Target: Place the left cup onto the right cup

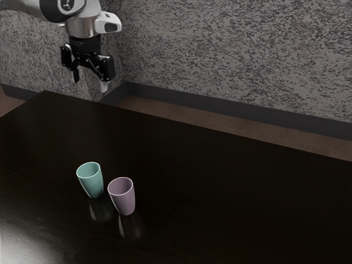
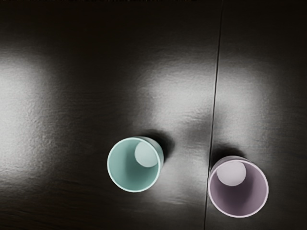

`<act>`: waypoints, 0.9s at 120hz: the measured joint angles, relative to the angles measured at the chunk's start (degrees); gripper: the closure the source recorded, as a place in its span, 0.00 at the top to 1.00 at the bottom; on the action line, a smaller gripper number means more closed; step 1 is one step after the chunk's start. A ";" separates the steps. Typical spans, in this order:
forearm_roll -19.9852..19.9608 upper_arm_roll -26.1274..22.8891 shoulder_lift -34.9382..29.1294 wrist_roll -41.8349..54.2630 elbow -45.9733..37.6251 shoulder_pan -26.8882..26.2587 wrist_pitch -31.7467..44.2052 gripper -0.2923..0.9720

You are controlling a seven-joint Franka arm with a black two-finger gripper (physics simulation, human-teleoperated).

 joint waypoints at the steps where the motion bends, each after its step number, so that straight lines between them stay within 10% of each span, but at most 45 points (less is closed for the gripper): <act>1: -0.02 0.09 0.01 0.01 -0.01 -0.14 0.03 0.77; 108: -3.11 5.56 -6.27 1.26 -34.69 -0.40 28.30 0.77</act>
